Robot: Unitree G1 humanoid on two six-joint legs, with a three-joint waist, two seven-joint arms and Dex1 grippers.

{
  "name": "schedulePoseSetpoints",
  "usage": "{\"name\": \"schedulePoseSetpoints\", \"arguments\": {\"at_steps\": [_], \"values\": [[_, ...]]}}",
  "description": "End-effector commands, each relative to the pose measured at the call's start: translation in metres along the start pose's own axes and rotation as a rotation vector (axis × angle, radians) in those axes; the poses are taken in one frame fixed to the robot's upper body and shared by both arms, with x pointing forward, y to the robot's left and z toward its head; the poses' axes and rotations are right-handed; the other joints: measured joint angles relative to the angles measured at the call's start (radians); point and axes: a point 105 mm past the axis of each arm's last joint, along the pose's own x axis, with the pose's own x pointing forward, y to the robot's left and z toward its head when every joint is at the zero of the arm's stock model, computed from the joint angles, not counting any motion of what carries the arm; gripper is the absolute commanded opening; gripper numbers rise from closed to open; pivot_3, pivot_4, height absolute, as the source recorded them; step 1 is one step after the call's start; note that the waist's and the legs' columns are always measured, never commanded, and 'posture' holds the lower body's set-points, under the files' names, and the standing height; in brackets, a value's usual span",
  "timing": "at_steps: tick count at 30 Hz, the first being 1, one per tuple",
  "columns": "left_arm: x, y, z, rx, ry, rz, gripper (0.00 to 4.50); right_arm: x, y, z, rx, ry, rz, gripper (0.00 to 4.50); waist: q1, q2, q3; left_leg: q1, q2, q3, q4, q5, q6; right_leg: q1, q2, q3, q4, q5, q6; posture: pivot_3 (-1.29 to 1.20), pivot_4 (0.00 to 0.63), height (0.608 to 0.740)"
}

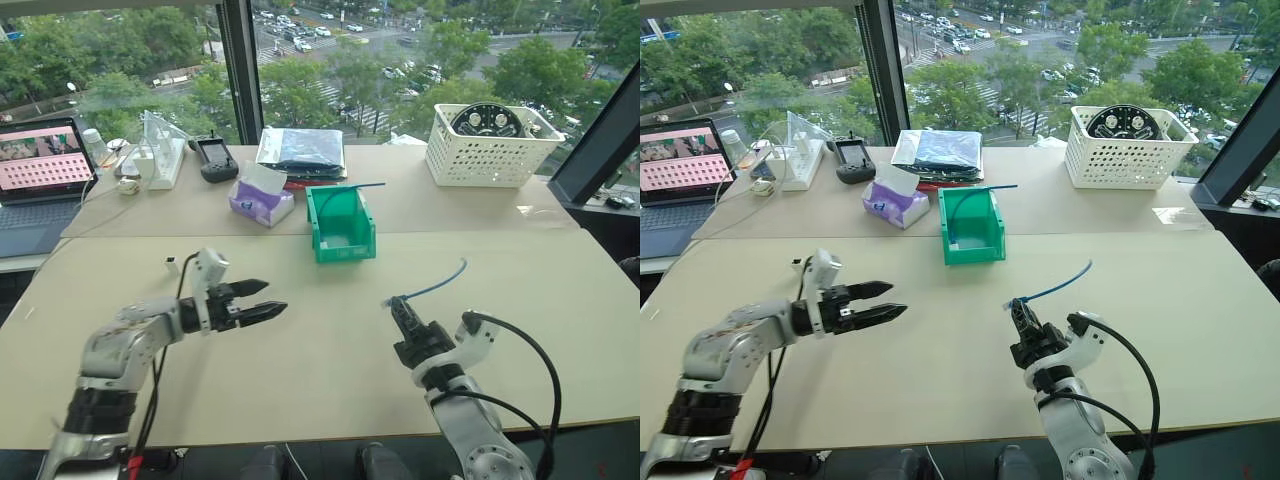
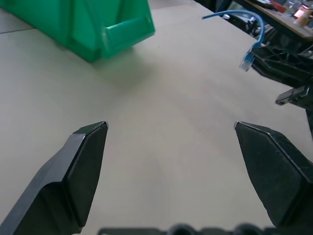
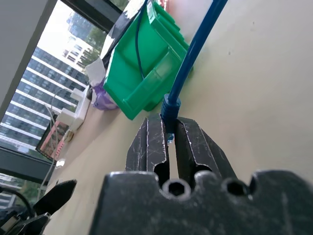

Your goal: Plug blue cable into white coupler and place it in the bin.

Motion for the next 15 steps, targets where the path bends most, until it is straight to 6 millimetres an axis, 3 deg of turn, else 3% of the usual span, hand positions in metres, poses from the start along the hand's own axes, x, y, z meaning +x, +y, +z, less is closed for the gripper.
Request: {"name": "schedulePoseSetpoints", "arguments": {"at_steps": [1,7,11,15], "values": [[-0.016,0.006,0.008,0.029,-0.052,0.052,4.46,0.001,0.001,0.03,-0.07,-0.098,0.02,0.0,0.002,0.0,0.0,0.0,0.0,0.0,0.0,0.0,0.0,0.0,0.0,0.0,0.0,0.0,0.0,0.0,0.15,0.74],[-0.039,0.023,0.002,0.004,-0.09,0.177,4.46,0.008,-0.002,0.049,-0.114,-0.134,0.023,0.0,0.003,0.0,0.0,0.001,0.0,0.0,-0.001,0.001,-0.001,0.0,0.001,0.0,0.001,0.0,0.0,0.0,0.15,0.74],[-0.047,0.031,-0.002,0.003,-0.107,0.242,4.46,0.016,0.003,0.046,-0.136,-0.11,0.049,0.0,0.003,0.0,0.0,0.001,0.0,0.001,-0.001,0.001,-0.001,0.0,0.001,0.0,0.001,0.001,0.0,0.0,0.15,0.74],[-0.069,0.034,-0.017,-0.012,-0.073,0.29,4.46,0.022,0.007,0.046,-0.168,-0.083,0.071,0.0,-0.003,0.0,0.0,0.001,0.0,0.002,-0.001,0.001,-0.001,0.0,0.0,0.001,0.001,0.001,0.0,0.0,0.15,0.74]]}}
